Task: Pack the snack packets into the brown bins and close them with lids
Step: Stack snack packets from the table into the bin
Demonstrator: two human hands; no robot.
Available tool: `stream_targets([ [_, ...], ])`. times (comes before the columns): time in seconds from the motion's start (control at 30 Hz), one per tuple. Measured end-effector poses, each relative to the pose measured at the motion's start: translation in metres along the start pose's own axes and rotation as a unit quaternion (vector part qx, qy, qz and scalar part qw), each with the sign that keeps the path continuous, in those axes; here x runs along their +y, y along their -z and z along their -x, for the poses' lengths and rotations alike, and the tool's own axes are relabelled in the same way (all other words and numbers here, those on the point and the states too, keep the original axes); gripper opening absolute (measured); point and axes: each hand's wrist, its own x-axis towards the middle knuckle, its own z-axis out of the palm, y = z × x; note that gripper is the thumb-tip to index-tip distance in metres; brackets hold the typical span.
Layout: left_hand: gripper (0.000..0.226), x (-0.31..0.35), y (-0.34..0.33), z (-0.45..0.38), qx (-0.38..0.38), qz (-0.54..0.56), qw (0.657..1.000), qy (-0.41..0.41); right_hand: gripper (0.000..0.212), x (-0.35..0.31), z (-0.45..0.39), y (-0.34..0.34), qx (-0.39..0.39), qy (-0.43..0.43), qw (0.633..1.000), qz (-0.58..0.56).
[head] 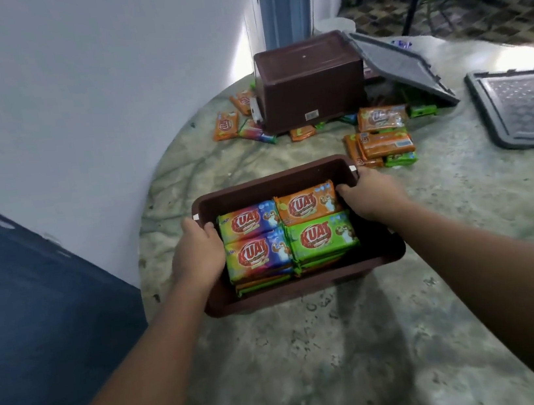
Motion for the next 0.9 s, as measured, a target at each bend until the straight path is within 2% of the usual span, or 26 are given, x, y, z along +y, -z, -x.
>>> stream_targets([
  [0.2, 0.026, 0.000, 0.002, 0.001, -0.005, -0.002, 1.000, -0.006, 0.033, 0.000, 0.003, 0.002, -0.007, -0.008, 1.000, -0.020],
  [0.4, 0.029, 0.004, 0.003, 0.007, 0.001, -0.034, 0.999, 0.004, 0.039, 0.003, 0.010, 0.003, -0.030, -0.004, 0.993, -0.116],
  [0.53, 0.033, 0.005, 0.003, 0.015, 0.010, -0.054, 0.998, 0.020, 0.033, 0.006, 0.007, 0.004, -0.053, 0.012, 0.988, -0.146],
  [0.7, 0.035, 0.007, -0.002, 0.049, 0.043, -0.058, 0.994, 0.083, 0.022, 0.014, 0.005, 0.009, -0.083, 0.066, 0.984, -0.146],
  [0.9, 0.033, 0.009, -0.011, 0.105, 0.092, -0.015, 0.985, 0.144, 0.032, 0.024, 0.007, 0.019, -0.121, 0.125, 0.978, -0.111],
])
